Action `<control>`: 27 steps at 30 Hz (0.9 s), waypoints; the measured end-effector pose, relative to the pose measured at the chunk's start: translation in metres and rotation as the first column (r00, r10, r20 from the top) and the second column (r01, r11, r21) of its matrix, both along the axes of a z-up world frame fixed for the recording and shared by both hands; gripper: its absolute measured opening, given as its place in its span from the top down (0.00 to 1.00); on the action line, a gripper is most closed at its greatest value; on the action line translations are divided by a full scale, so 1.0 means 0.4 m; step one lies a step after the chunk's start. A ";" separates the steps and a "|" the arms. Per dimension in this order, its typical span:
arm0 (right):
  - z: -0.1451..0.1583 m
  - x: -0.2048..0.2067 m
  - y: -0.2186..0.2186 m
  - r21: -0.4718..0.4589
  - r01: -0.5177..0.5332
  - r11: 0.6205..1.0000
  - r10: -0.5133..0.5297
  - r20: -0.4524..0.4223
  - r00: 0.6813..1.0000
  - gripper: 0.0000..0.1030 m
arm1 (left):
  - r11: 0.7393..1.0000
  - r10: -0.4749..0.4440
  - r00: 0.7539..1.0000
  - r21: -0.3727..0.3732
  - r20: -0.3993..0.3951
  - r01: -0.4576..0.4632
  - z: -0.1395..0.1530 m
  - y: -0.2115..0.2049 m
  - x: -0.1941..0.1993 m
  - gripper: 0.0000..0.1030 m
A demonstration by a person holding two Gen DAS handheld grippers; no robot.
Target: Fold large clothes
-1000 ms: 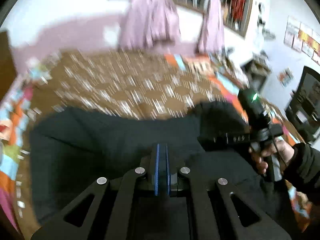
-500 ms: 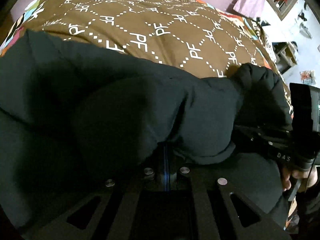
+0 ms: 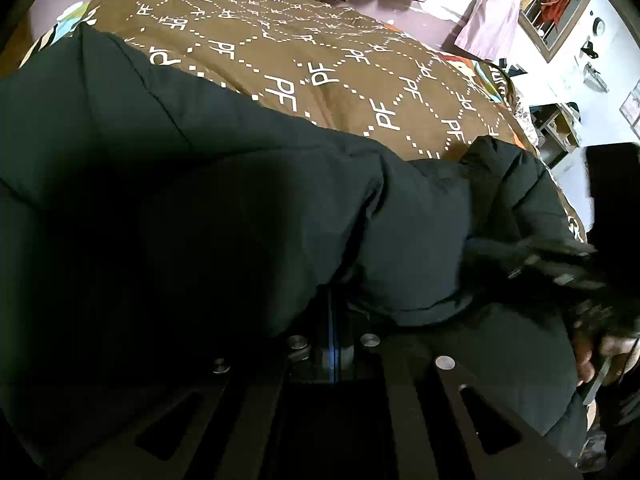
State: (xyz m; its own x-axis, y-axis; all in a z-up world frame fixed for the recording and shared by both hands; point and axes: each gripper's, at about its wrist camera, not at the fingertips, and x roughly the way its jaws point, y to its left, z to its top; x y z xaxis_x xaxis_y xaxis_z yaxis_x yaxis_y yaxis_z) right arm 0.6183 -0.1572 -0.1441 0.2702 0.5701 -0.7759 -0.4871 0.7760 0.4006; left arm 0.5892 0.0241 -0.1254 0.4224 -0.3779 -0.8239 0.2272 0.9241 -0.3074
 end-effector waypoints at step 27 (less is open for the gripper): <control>0.014 -0.078 -0.141 0.094 0.148 0.985 -0.153 0.044 0.987 0.84 | 0.994 -0.031 0.974 -0.100 0.223 0.054 0.105 -0.034 -0.099 0.88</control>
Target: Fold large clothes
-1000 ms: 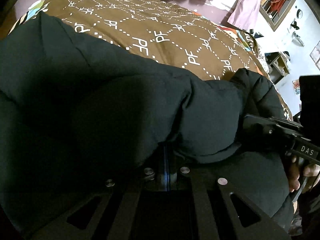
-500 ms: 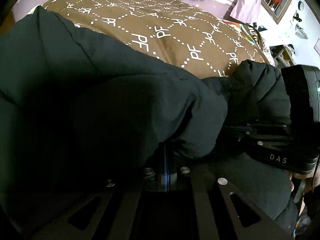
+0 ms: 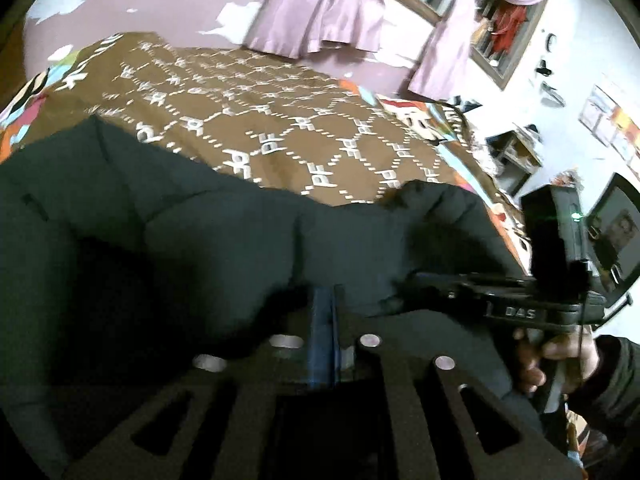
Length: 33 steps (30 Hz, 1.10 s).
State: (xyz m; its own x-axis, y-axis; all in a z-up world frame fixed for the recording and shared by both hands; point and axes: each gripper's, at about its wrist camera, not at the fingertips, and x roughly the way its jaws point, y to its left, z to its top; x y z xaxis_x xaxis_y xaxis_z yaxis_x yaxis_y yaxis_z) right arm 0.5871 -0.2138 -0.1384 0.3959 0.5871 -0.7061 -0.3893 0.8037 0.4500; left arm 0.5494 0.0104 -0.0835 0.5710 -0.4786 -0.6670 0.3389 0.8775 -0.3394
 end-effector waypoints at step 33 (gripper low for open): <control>0.235 -0.231 -0.069 -0.028 0.181 0.983 -0.171 0.215 0.962 0.03 | 0.979 0.204 0.972 -0.016 0.114 -0.203 0.192 0.005 -0.177 0.02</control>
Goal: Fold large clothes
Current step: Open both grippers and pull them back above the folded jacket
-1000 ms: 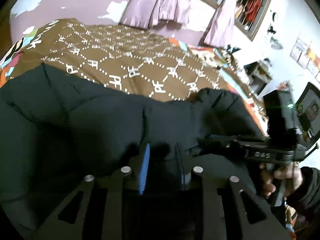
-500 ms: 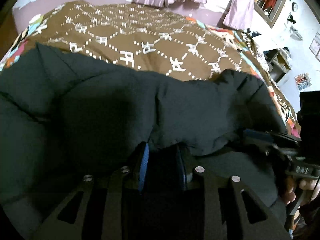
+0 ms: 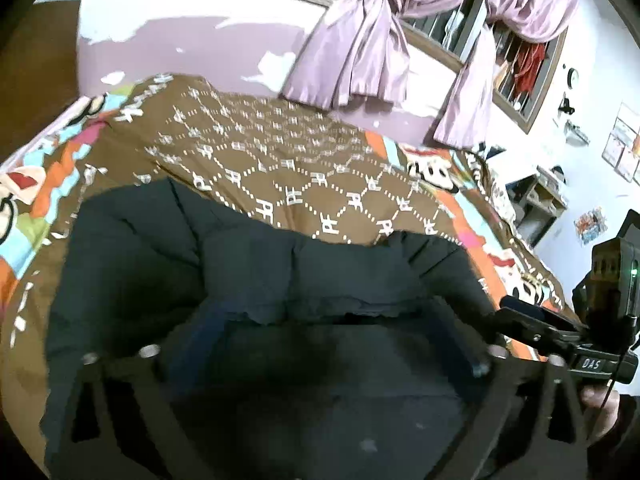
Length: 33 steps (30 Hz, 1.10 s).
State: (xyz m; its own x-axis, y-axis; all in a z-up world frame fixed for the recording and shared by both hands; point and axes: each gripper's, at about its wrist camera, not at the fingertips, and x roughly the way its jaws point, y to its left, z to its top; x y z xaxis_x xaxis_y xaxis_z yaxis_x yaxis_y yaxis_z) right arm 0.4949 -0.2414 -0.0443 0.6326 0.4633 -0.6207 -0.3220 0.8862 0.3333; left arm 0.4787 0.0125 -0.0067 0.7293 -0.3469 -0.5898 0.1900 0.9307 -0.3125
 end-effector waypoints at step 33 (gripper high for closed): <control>0.395 -0.558 0.079 -0.126 -0.079 0.989 0.101 0.186 0.977 0.00 | 0.974 0.057 0.971 0.201 0.231 -0.105 0.374 0.040 -0.648 0.02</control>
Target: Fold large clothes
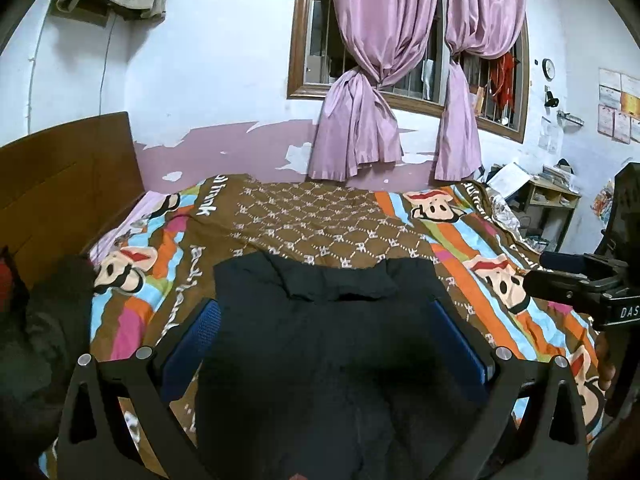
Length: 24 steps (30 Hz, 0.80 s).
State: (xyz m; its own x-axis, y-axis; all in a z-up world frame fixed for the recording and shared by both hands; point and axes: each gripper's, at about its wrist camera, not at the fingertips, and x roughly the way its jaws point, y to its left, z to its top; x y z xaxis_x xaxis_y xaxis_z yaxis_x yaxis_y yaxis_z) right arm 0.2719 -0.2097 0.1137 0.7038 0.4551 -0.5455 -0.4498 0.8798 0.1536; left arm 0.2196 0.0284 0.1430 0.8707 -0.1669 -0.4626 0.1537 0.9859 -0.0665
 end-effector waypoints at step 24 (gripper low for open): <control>-0.248 -0.261 -0.020 -0.050 -0.021 0.999 0.020 -0.024 1.000 0.00 | 0.995 -0.057 0.990 0.072 -0.125 0.066 -0.266 0.010 -0.281 0.02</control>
